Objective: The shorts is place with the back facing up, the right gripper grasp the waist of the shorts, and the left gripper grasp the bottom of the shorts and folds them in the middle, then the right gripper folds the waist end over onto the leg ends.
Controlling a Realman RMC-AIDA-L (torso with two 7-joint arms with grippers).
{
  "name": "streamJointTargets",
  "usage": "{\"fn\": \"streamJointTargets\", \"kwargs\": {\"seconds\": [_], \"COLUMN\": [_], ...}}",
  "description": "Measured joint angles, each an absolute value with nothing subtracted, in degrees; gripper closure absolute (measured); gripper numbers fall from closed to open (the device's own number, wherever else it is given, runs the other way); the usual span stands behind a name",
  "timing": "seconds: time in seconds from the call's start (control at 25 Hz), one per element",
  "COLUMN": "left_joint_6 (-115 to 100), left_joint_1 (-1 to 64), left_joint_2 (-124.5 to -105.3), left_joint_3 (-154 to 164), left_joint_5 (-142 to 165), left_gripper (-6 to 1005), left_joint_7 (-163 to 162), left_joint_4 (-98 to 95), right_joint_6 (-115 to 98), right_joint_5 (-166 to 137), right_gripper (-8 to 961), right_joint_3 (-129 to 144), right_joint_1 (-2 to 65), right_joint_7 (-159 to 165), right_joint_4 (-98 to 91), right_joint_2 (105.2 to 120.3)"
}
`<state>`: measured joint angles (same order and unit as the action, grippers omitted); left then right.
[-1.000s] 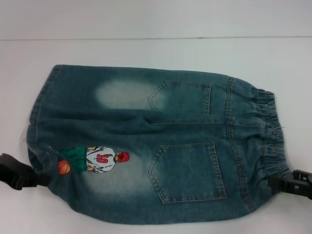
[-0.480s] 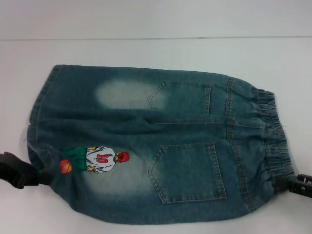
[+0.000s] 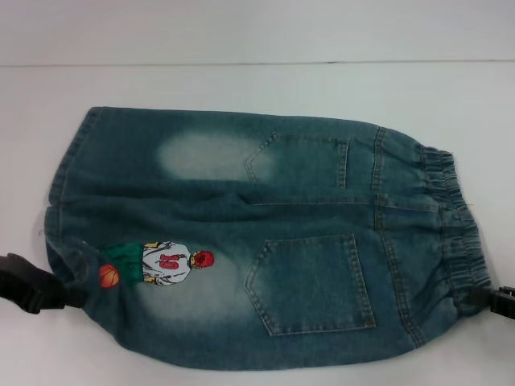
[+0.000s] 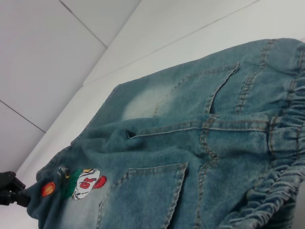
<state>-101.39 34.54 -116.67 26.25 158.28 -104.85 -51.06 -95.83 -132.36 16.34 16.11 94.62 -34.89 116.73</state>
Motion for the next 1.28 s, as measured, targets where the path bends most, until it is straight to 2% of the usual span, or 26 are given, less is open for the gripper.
{"fn": "streamJointTargets", "kwargs": {"seconds": [0.44, 0.8, 1.28], "left_joint_6": [-101.22, -99.65, -96.53], "left_joint_1": [34.66, 34.35, 33.46], "left_joint_2": [-116.63, -116.54, -115.3], "left_joint_3": [26.36, 25.67, 21.16], "left_joint_5": [158.29, 157.32, 156.9], "left_gripper": [921, 921, 920], "left_joint_7": [-104.85, -104.76, -104.05], "left_joint_4": [-50.33, -50.4, -50.8], "right_joint_6": [-94.07, -94.29, -93.67], "right_joint_5": [-132.4, -131.96, -131.39], "right_gripper": [901, 901, 901], "right_joint_3": [16.35, 16.37, 13.81], "right_joint_1": [16.52, 17.77, 17.91], "right_joint_7": [95.36, 94.71, 94.33], "right_joint_4": [-34.89, -34.89, -34.89], "right_joint_2": [116.54, 116.55, 117.03]}}
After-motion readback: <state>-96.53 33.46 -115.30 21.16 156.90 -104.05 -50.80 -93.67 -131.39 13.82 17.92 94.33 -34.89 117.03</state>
